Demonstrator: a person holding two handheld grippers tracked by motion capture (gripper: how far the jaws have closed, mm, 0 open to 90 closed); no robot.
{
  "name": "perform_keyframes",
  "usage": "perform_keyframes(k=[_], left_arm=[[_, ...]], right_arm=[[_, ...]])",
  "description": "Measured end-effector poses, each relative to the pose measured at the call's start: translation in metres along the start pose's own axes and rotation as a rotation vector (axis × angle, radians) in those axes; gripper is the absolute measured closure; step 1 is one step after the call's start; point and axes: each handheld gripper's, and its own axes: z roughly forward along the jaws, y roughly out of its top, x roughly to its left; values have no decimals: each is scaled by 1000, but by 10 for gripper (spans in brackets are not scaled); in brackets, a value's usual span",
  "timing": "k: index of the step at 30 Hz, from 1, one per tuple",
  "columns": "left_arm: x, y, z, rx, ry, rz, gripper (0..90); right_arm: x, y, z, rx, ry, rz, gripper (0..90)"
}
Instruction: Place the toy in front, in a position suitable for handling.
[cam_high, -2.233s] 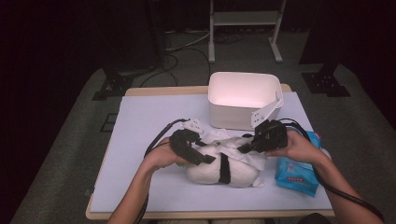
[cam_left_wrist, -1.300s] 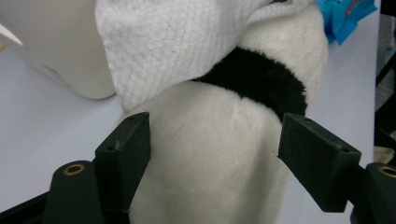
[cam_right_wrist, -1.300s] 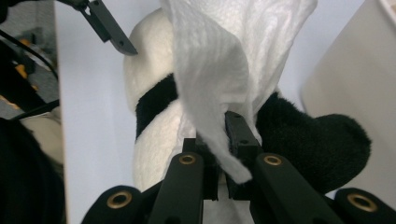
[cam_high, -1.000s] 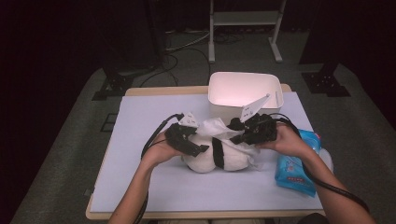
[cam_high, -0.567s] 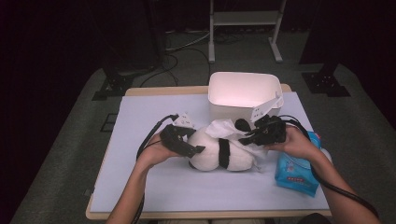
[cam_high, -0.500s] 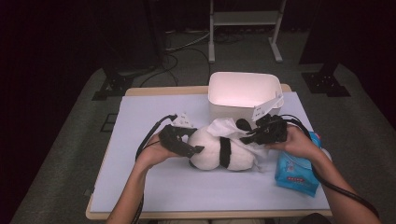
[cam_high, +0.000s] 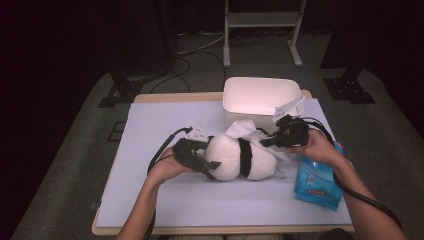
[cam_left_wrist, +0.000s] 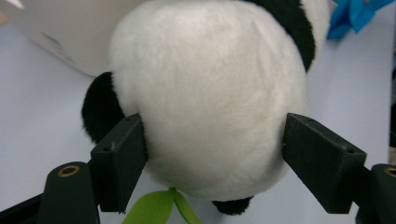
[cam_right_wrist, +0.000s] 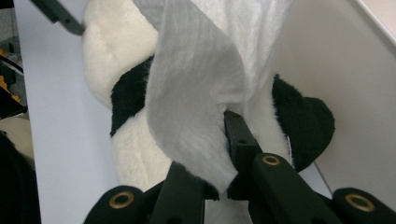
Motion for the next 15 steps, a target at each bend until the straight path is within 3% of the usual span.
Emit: perform_keyframes(k=[3, 11, 15], left_arm=[[-1, -4, 2, 10, -6, -2, 219], [5, -17, 7, 51, 29, -47, 211], [7, -22, 8, 36, 32, -67, 208]], right_arm=[[1, 4, 3, 3, -8, -10, 857], [13, 21, 12, 2, 8, -55, 856], [21, 29, 15, 7, 22, -72, 856]])
